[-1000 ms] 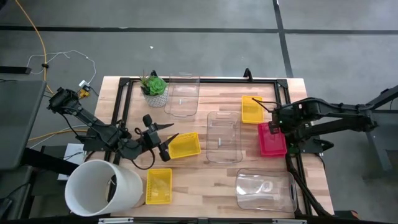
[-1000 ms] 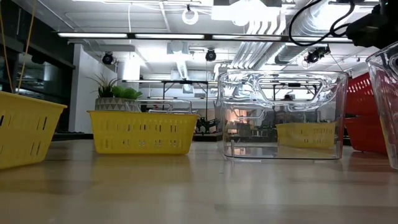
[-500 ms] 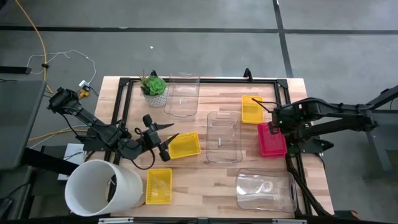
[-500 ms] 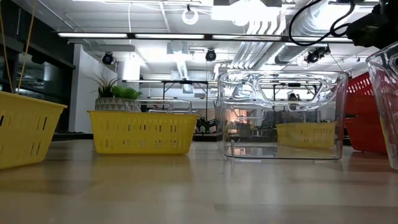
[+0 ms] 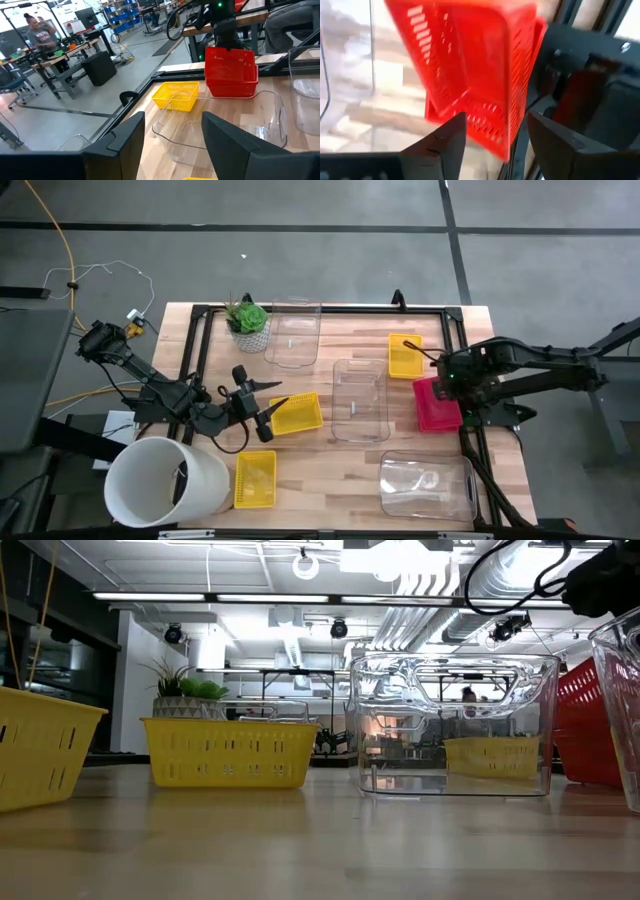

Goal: Stack baskets by color
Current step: Stack the left red bin on the stacked red bin

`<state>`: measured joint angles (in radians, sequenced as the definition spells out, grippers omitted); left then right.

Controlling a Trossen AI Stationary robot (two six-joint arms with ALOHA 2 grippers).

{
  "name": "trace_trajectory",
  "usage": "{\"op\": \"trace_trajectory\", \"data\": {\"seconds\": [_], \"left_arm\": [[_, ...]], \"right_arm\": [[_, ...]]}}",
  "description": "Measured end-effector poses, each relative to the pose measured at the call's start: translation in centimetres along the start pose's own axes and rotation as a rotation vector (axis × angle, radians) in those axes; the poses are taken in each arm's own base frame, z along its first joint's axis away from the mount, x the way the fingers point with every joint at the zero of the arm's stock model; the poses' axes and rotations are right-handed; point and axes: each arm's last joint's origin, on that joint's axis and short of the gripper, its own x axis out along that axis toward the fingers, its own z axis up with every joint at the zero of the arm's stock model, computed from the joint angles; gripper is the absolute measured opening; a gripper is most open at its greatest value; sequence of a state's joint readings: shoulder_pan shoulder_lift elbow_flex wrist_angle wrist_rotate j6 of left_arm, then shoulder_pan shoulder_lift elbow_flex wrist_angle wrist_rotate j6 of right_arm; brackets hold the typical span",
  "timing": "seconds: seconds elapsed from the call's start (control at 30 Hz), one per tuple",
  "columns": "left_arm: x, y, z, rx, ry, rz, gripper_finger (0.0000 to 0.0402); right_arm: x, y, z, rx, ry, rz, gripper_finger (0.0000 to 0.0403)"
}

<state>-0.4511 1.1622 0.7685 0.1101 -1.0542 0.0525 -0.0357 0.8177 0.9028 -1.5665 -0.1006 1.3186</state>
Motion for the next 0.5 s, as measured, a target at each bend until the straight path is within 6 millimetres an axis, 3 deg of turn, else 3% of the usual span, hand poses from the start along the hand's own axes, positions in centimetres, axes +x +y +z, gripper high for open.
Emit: {"op": "trace_trajectory", "data": {"seconds": [0.13, 0.33, 0.5], "left_arm": [[0.0, 0.0, 0.0, 0.0, 0.0, 0.0, 0.0184], [0.0, 0.0, 0.0, -0.007, 0.0, 0.0, 0.0184], [0.0, 0.0, 0.0, -0.006, 0.001, 0.0, 0.0184]], "right_arm": [[-1.4, 0.2, -0.2, -0.003, 0.013, 0.057, 0.021], [-5.1, 0.9, -0.5, -0.042, -0.166, 0.215, 0.0211], [-4.4, 3.9, -1.3, -0.189, -0.15, 0.366, 0.0211]]}}
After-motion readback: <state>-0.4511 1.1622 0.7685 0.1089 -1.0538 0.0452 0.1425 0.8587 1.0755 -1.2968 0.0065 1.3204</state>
